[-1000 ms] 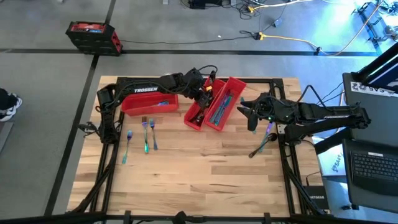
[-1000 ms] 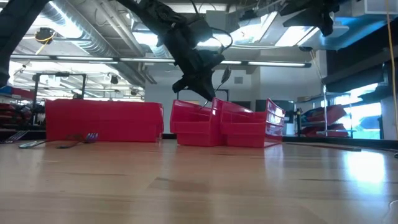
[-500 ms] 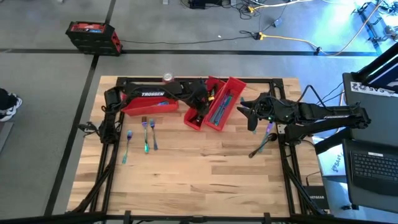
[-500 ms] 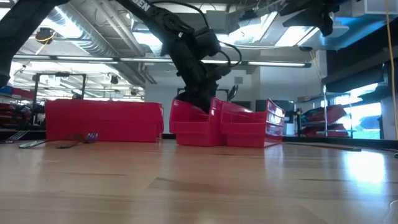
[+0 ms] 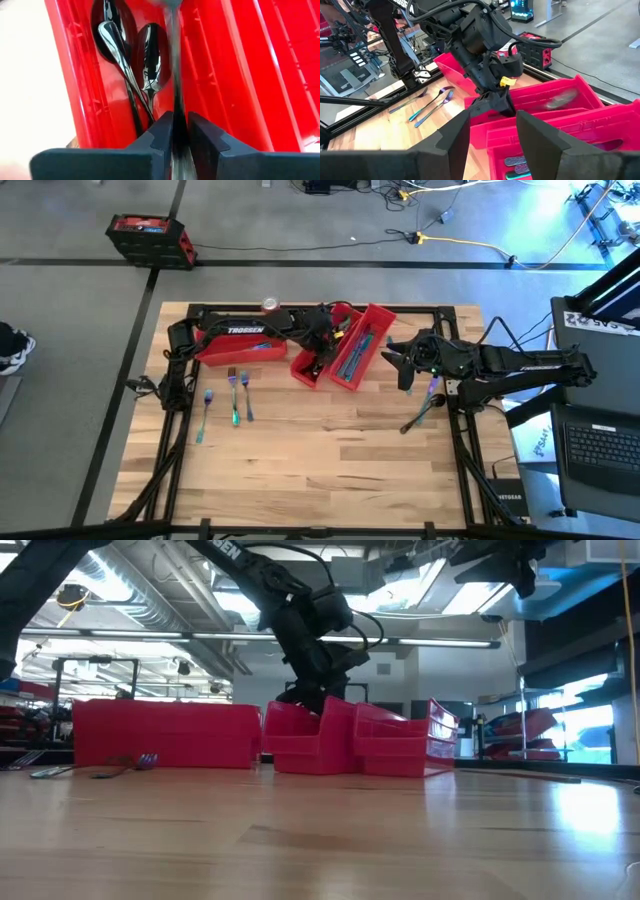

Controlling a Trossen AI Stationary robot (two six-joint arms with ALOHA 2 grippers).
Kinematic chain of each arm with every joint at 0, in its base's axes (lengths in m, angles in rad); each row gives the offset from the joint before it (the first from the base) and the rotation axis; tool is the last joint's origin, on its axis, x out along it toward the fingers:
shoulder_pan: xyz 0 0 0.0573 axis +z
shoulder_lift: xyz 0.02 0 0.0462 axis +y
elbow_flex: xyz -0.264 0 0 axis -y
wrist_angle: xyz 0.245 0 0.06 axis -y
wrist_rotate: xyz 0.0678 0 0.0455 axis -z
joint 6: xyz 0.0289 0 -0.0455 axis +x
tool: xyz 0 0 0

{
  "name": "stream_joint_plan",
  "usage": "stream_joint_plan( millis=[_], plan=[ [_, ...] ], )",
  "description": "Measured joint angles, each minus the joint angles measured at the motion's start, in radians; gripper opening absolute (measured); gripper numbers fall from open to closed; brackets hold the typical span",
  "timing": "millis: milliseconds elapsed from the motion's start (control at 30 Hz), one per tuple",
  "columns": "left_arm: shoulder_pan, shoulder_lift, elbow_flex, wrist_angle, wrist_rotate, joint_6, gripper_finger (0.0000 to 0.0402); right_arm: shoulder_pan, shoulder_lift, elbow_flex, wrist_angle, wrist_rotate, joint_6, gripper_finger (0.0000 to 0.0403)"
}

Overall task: Sort silverware
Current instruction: Put the black spoon into the middle red bin

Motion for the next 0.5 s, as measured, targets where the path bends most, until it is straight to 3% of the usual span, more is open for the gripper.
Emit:
stream_joint_plan(
  millis=[500],
  plan=[
    [-0.006, 0.0, 0.0, -0.028, 0.018, -0.069, 0.0044, 0.0, 0.0, 0.0, 0.001, 0.0, 0.0, 0.0145]
  ],
)
